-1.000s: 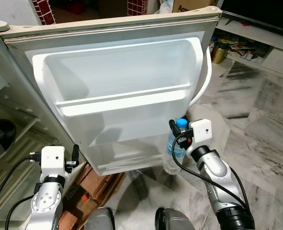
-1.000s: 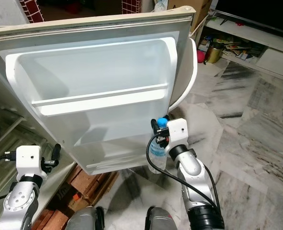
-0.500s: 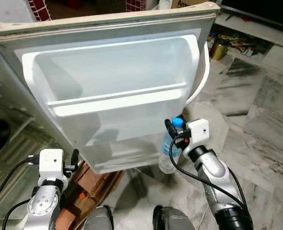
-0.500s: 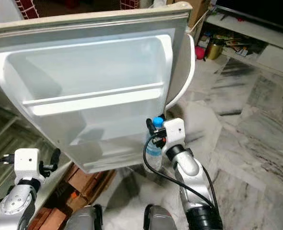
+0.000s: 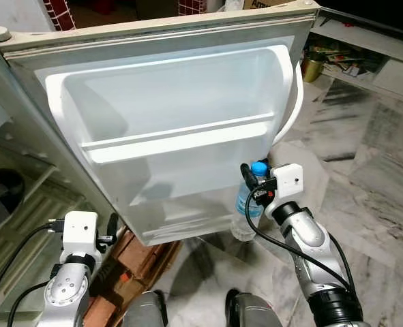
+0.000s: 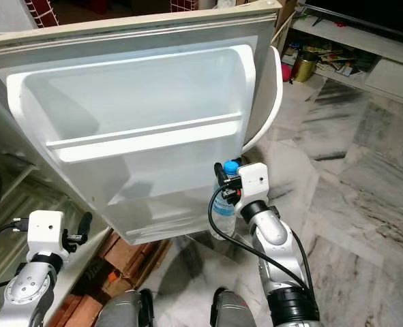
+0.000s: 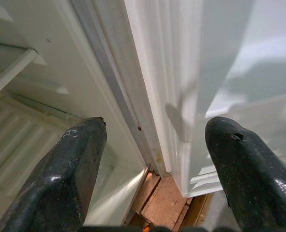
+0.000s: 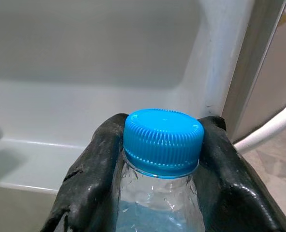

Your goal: Restocking fridge

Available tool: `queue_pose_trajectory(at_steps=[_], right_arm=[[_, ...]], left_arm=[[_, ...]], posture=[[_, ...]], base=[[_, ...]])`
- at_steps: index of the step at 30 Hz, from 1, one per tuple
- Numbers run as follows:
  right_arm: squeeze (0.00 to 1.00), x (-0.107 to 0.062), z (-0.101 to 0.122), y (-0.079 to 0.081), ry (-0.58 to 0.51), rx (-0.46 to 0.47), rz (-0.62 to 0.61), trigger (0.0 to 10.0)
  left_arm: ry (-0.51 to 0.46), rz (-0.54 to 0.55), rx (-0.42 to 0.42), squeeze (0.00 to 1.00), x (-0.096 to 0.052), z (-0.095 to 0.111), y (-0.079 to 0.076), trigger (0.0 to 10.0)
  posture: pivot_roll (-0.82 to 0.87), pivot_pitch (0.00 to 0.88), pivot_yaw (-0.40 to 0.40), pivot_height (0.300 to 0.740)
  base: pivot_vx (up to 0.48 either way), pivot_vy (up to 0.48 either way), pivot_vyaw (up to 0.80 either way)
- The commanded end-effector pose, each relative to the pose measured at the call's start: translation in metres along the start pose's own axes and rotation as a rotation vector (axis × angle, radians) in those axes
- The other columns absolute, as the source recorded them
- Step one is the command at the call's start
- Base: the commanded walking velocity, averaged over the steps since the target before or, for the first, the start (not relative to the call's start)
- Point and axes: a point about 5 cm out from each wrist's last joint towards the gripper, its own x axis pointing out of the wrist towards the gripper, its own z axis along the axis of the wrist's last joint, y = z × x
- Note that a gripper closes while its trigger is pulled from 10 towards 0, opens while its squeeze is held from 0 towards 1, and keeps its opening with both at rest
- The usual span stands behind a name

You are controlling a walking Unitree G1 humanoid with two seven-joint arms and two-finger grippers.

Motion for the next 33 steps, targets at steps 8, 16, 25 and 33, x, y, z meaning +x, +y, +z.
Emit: queue_pose_trajectory(at_steps=[8, 16, 25, 33], right_arm=[[0.00, 0.002, 0.011, 0.007, -0.059, 0.015, 0.019, 10.0], [0.00, -0.008, 0.011, 0.025, -0.031, 0.102, 0.129, 10.0], [0.00, -0.010, 0.009, 0.026, -0.016, 0.090, 0.158, 10.0], [0.00, -0.009, 0.011, 0.027, -0.015, 0.074, 0.167, 10.0]], left_arm=[[-0.024, -0.013, 0.027, 0.00, -0.002, 0.003, -0.005, 10.0], [-0.027, -0.015, 0.022, 0.00, -0.001, 0.005, -0.008, 10.0], [-0.029, -0.011, 0.022, 0.00, 0.003, 0.006, -0.010, 10.0], [-0.028, 0.014, 0.029, 0.00, 0.005, 0.006, -0.008, 10.0]], posture=[[0.11, 0.142, -0.003, 0.740], [0.10, 0.136, -0.010, 0.740], [0.10, 0.137, -0.010, 0.715], [0.10, 0.142, -0.010, 0.705]], base=[[0.000, 0.000, 0.00], [0.000, 0.000, 0.00], [0.000, 0.000, 0.00], [0.000, 0.000, 0.00]])
